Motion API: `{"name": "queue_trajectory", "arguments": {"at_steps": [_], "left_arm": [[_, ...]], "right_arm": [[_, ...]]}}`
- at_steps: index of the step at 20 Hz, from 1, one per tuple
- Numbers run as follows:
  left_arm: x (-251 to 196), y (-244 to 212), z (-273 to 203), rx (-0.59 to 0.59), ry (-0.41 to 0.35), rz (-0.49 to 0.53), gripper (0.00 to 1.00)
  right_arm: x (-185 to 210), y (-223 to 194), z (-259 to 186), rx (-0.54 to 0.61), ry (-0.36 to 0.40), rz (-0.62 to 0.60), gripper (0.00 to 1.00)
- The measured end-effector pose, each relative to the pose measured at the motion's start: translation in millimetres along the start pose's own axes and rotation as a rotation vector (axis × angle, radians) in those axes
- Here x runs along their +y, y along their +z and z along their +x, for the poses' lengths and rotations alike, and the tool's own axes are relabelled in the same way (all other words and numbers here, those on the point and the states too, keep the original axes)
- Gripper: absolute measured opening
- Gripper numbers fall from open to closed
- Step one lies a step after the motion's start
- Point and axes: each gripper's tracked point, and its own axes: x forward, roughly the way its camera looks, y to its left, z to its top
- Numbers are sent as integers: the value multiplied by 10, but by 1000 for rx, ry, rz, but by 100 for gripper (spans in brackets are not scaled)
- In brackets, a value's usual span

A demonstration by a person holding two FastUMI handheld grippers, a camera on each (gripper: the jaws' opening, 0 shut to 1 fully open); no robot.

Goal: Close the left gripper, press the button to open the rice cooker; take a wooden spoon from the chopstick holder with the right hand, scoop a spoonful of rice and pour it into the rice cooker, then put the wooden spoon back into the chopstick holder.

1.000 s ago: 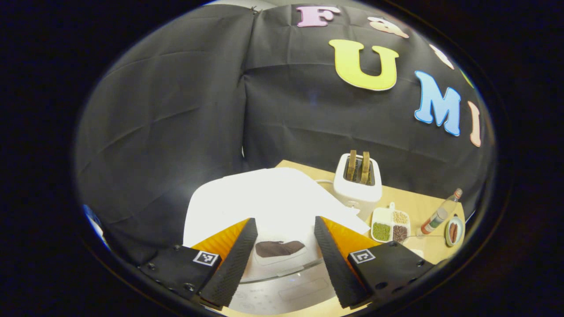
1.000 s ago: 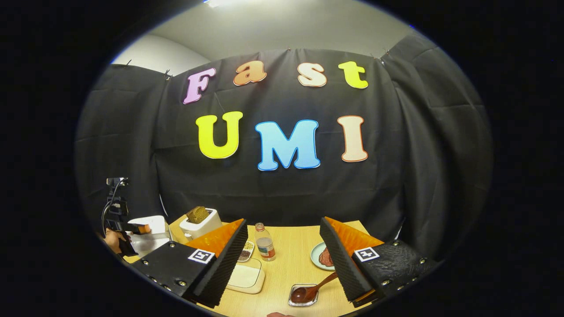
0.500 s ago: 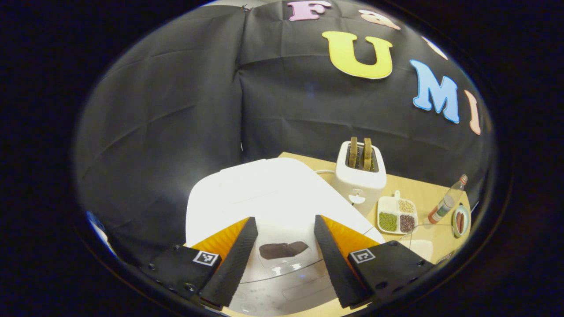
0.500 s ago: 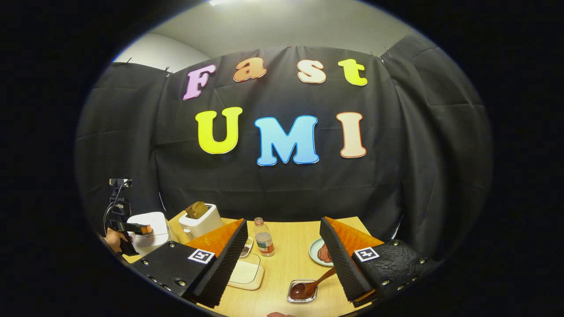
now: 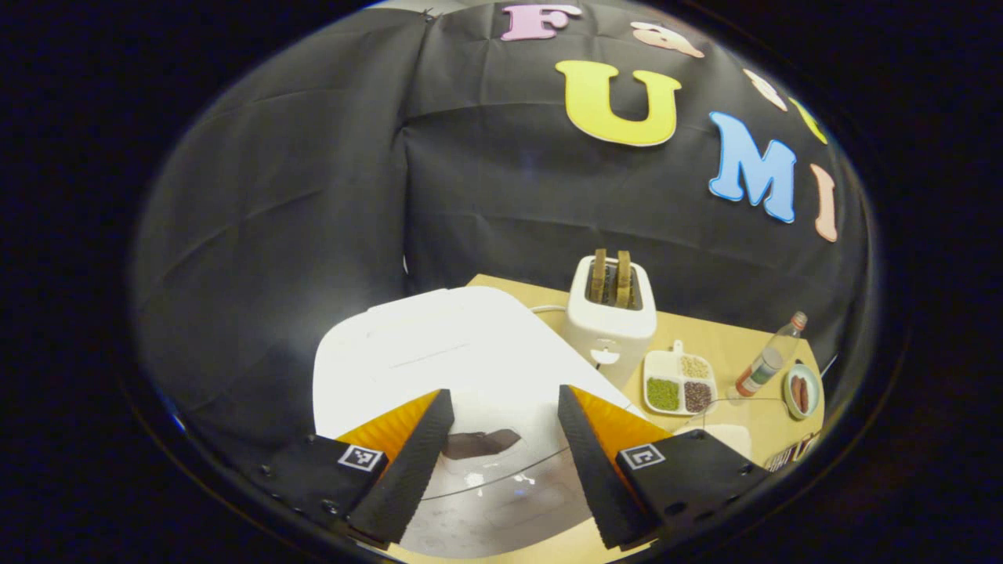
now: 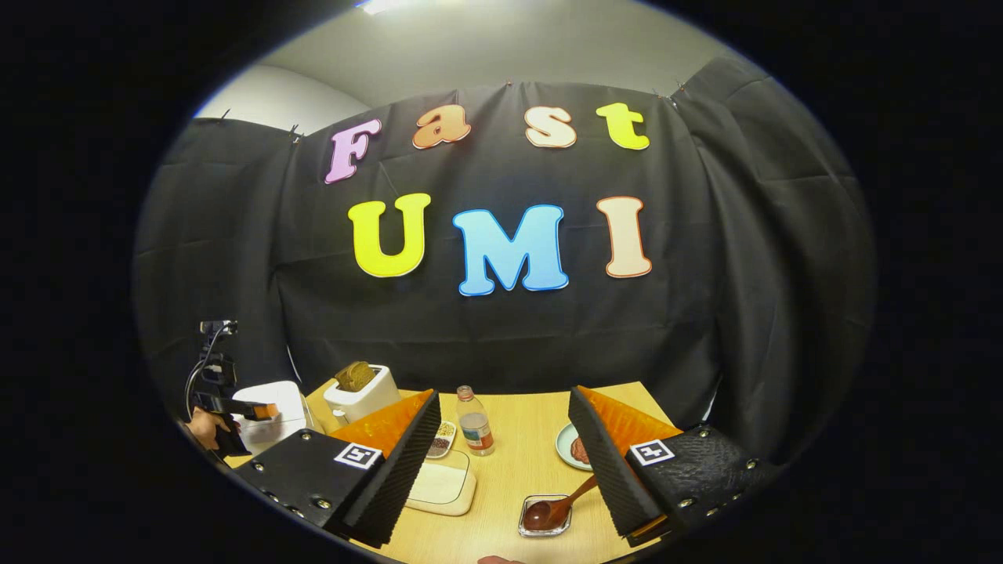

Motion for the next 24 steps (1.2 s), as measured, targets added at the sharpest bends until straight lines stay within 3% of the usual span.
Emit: {"name": "queue_trajectory", "arguments": {"at_steps": [6, 12, 19, 24], "left_arm": [[-678, 909, -929, -296, -120, 41, 94], [-1385, 1624, -1964, -478, -263, 22, 94], [-1962, 1474, -2659, -539, -352, 65, 94], [-2066, 1433, -2775, -538, -398, 73, 95]], "right_arm": [[38, 139, -33, -35, -2, -12, 99], [91, 388, -104, -84, -2, -11, 99], [247, 645, -273, -141, -2, 4, 99], [326, 653, -359, -145, -20, 13, 99]]}}
